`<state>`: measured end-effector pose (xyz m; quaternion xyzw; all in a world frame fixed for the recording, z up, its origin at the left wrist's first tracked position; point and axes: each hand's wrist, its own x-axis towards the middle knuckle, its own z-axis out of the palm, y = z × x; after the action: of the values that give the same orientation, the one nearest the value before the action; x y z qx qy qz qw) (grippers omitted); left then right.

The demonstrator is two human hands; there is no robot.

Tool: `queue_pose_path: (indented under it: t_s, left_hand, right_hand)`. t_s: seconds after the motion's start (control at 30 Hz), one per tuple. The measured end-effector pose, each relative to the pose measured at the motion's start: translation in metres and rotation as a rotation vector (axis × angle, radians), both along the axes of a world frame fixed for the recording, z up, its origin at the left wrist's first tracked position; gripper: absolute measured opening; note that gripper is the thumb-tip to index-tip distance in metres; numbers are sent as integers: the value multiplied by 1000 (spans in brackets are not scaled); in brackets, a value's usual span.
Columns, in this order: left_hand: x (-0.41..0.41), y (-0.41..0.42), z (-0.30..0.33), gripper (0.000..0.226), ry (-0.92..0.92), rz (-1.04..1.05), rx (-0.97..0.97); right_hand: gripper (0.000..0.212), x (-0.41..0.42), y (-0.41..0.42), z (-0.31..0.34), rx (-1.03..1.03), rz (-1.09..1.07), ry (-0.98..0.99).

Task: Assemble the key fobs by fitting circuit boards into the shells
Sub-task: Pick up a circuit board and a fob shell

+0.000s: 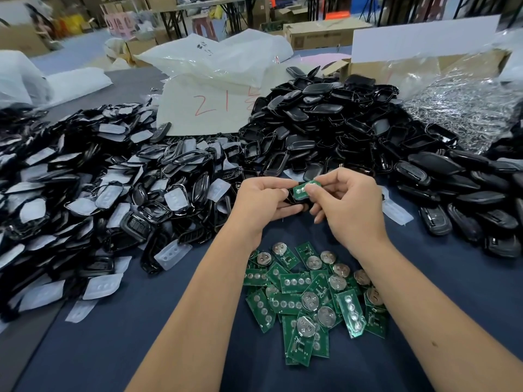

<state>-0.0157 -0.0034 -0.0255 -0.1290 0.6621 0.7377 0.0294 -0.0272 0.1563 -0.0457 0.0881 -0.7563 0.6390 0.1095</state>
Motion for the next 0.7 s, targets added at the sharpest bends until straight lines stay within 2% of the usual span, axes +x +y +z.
queue_pose_path:
  t_s: [0.17, 0.37, 0.7]
  left_hand:
    - [1, 0, 2, 32, 0, -13, 23]
    - [1, 1, 0, 31, -7, -7, 4]
    - [1, 1, -1, 28, -4, 17, -47]
  right_hand:
    - [7, 2, 0, 2, 14, 20, -3]
    - [7, 1, -1, 0, 153, -42, -8]
    - [5, -1, 2, 1, 173, -45, -38]
